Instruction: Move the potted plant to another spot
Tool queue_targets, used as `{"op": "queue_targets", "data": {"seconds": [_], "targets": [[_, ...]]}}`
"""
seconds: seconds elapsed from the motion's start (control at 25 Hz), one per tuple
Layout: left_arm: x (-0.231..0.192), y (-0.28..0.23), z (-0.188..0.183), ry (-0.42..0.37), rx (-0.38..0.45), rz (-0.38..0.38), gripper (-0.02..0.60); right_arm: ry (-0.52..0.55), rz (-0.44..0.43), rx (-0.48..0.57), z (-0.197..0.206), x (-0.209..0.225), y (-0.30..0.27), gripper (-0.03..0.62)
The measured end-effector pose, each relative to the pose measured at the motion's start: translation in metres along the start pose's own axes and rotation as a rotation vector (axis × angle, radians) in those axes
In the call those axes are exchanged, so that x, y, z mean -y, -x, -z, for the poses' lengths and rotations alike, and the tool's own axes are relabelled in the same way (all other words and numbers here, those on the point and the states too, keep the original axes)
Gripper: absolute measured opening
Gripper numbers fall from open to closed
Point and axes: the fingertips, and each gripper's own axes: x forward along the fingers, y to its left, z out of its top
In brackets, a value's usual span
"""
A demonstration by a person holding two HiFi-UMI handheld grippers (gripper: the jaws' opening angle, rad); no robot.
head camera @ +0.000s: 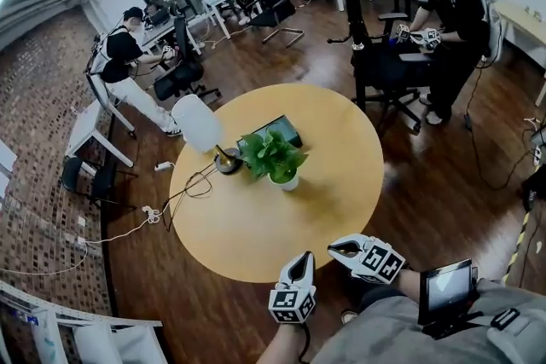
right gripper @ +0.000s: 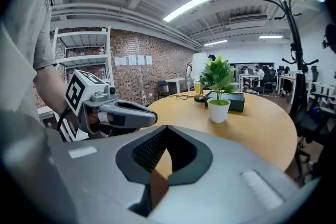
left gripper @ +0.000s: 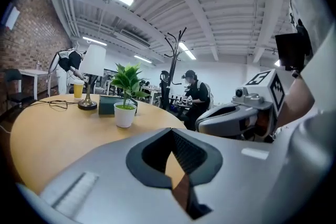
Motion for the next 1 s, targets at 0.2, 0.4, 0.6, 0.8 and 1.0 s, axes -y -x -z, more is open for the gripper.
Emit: {"op": "queue_targets", "data": {"seconds": [0.2, 0.4, 0.6, 0.8, 1.0], "targets": [[0.038, 0.030, -0.002, 0.052, 0.026, 0.027, 0.006, -0.025, 0.012, -0.010, 0.010, -0.035, 0.034, 0.001], [0.063, 0.057, -0.005, 0.097, 0.036, 0.025, 0.006, -0.036, -0.022, -0.007, 0.010, -0.061, 0.054, 0.001], [0.081, 0.071, -0.002, 0.129, 0.037, 0.013, 0.006, -0.048, -0.082, 0.009, 0.011, -0.079, 0.067, 0.001], [0.117, 0.073, 0.007, 0.156, 0.007, 0.018, 0.006, -0.094, -0.135, 0.010, 0.018, -0.088, 0.097, 0.000], [0.133, 0.076, 0.010, 0.174, 0.009, 0.011, 0.006, -0.148, -0.138, 0.010, 0.029, -0.090, 0.112, 0.000]]}}
